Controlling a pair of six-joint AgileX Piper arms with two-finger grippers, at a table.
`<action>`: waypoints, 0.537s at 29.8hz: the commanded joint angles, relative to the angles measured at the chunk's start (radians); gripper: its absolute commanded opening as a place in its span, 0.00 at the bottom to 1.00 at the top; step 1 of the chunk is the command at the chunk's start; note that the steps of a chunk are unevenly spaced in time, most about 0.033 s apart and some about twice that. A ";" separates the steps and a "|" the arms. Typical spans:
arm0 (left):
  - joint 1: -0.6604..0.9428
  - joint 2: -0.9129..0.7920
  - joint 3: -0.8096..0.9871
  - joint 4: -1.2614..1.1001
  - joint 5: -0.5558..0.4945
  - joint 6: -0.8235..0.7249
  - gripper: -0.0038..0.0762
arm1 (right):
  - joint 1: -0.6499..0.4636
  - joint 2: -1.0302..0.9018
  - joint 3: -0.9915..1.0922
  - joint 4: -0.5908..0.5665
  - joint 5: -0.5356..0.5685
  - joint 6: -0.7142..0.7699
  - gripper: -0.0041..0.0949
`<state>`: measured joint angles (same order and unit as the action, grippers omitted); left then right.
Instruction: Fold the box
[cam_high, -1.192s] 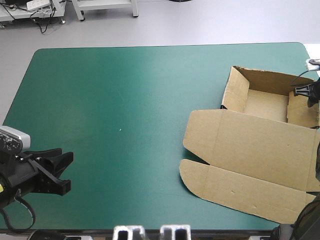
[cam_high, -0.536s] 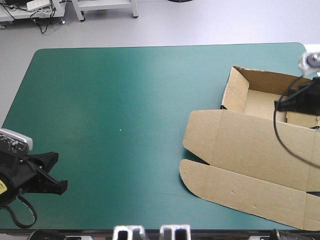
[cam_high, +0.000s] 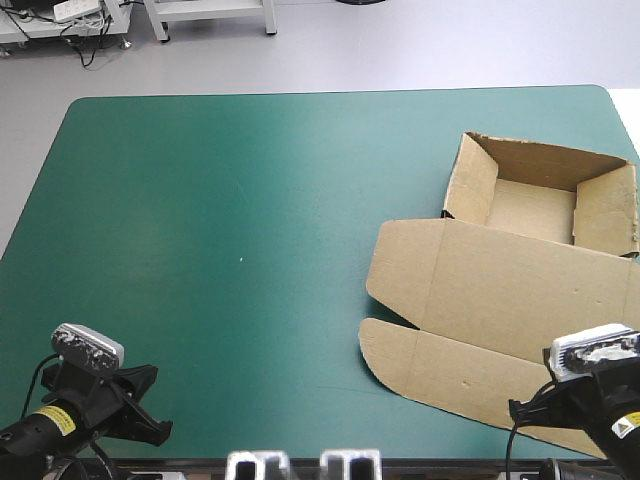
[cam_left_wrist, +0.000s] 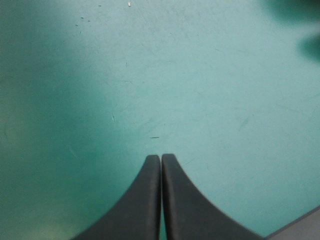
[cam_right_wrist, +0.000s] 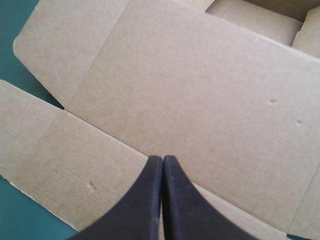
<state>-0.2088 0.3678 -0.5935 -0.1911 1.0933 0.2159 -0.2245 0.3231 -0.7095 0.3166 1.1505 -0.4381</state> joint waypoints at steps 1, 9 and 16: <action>-0.021 -0.006 0.022 -0.028 -0.093 0.034 0.03 | 0.002 -0.032 0.054 0.013 -0.083 -0.008 0.02; -0.071 -0.008 0.074 -0.030 -0.142 0.086 0.03 | 0.002 -0.049 0.151 0.044 -0.153 -0.038 0.02; -0.071 -0.008 0.079 -0.032 -0.170 0.076 0.03 | 0.002 -0.049 0.181 0.039 -0.166 -0.041 0.02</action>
<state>-0.2717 0.3497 -0.4918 -0.2036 0.9775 0.3004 -0.2245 0.2646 -0.5061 0.3340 1.0491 -0.4684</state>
